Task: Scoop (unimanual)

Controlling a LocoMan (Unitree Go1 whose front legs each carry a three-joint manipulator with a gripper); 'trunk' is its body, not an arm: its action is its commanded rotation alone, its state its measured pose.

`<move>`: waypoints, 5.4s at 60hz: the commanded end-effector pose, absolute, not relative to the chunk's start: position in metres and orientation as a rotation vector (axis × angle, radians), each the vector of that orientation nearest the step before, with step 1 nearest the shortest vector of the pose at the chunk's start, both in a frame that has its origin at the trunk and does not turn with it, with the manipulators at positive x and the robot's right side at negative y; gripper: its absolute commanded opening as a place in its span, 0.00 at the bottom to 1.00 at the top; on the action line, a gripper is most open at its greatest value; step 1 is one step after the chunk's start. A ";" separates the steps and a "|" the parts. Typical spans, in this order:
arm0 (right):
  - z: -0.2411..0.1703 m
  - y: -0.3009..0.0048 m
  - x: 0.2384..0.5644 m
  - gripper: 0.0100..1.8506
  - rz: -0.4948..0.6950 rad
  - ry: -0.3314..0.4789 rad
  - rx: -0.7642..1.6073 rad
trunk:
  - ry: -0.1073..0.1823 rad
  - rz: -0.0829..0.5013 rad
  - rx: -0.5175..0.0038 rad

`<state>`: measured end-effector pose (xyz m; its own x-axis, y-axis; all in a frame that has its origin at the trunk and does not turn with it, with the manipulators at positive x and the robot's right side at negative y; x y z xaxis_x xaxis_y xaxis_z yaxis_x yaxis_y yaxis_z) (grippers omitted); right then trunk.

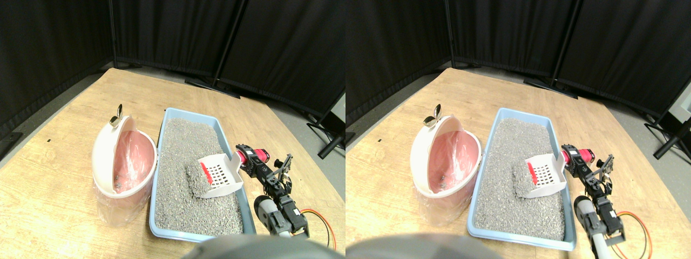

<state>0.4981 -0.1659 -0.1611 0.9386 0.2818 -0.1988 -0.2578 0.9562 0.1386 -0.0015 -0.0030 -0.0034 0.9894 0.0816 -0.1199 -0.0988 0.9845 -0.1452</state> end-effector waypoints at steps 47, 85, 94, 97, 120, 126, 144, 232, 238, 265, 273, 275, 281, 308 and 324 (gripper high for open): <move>-0.097 -0.168 0.520 0.02 0.232 -0.061 0.518 | 0.088 0.119 -0.186; -0.096 -0.139 0.532 0.02 0.289 0.014 0.627 | 0.076 0.154 -0.209; -0.099 -0.133 0.536 0.02 0.300 0.038 0.662 | 0.077 0.159 -0.211; -0.100 -0.131 0.536 0.02 0.298 0.045 0.702 | 0.077 0.159 -0.211; -0.106 -0.125 0.542 0.02 0.260 0.080 1.061 | 0.077 0.171 -0.217; -0.104 -0.125 0.542 0.02 0.268 0.093 1.109 | 0.077 0.171 -0.217; -0.104 -0.120 0.538 0.02 0.273 0.128 1.162 | 0.084 0.177 -0.224; -0.051 -0.113 0.538 0.02 0.484 -0.104 0.257 | -0.002 0.315 -0.271; -0.050 -0.109 0.539 0.02 0.497 -0.103 0.220 | -0.001 0.330 -0.277; -0.060 -0.087 0.538 0.02 0.541 -0.076 0.105 | 0.017 0.360 -0.284; -0.063 -0.080 0.538 0.02 0.548 -0.057 0.098 | 0.017 0.360 -0.284; -0.064 -0.078 0.537 0.02 0.547 -0.050 0.092 | 0.024 0.371 -0.289; -0.065 -0.072 0.536 0.02 0.532 -0.019 0.084 | 0.026 0.379 -0.294; -0.069 -0.055 0.534 0.02 0.593 0.020 -0.031 | 0.029 0.396 -0.307; -0.067 -0.045 0.536 0.02 0.628 0.042 -0.086 | 0.028 0.409 -0.315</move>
<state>0.5367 -0.0526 -0.0757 0.8237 0.5580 -0.1009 -0.5653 0.8220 -0.0689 -0.0035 0.0002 -0.0051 0.9264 0.3690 -0.0751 -0.3741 0.8791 -0.2953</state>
